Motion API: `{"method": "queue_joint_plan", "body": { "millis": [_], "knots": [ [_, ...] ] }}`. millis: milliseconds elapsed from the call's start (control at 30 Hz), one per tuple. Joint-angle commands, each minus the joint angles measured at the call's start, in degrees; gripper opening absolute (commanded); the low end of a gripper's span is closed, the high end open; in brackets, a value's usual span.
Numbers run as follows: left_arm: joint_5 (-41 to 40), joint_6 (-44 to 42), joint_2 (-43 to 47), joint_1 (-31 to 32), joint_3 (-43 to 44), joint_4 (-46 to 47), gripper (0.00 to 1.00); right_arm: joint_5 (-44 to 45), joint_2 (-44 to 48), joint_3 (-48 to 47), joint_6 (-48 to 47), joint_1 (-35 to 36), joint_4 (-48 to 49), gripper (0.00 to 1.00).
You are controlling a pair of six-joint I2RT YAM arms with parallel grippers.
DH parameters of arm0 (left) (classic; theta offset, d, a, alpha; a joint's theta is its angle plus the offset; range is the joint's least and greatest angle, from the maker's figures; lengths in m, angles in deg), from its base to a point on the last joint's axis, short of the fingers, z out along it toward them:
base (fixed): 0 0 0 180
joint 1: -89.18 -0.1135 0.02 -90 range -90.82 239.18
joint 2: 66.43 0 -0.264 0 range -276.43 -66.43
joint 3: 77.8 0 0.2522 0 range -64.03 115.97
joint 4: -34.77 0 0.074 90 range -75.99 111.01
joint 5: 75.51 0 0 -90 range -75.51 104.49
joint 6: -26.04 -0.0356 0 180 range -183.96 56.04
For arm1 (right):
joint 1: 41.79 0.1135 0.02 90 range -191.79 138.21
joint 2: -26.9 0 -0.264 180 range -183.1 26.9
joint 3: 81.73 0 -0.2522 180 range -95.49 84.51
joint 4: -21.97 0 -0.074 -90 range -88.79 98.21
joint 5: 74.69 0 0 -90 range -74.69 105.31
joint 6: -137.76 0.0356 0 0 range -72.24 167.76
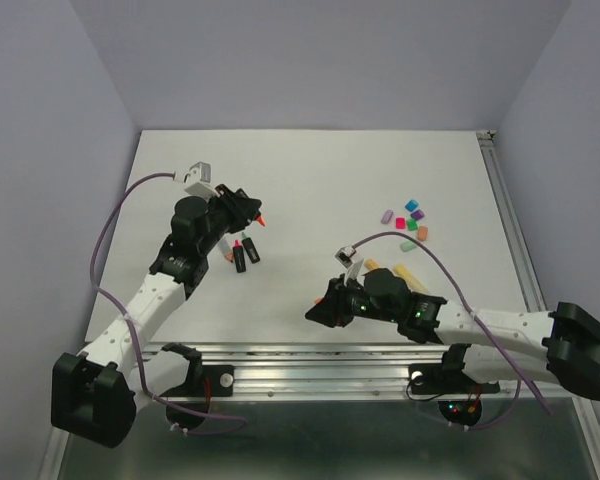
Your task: Open the pen caps
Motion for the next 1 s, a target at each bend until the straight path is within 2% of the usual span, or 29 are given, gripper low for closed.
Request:
{"method": "queue_joint_plan", "body": {
  "millis": [0,67,200,333,533,733,967],
  "knots": [
    [-2.3,-1.3,3.3,-0.2,-0.4,-5.2,0.0,17.7,-0.5,-9.4,-1.0,-1.0,-15.1,0.01],
    [-6.7,-1.1,1.9,-0.3,0.7,-11.6,0.0,20.9,-1.9,-11.2,-0.9,-4.4,-19.5,0.01],
    [-16.6,-1.3,-1.7,-0.3,3.5,-21.3,0.0,20.2,-4.8,-14.5,-1.6,-17.0,-25.8,0.01],
    [-20.6,-2.2,-6.1,-0.5,6.5,-25.7,0.0,26.7,-10.2,-19.4,-5.1,-22.4,-31.3,0.01],
    [-22.4,-3.5,-12.2,-1.9,8.5,-26.7,0.0,24.8,-19.9,-24.6,-9.8,-31.5,-31.9,0.01],
    [-23.2,-5.5,-19.8,-4.1,11.6,-26.4,0.0,25.8,-27.9,-31.2,-12.2,-36.2,-34.0,0.05],
    [-22.9,-7.0,-26.9,-6.3,15.8,-26.7,0.05,28.5,-33.6,-34.8,-12.4,-37.7,-35.6,0.2]
  ]
}}
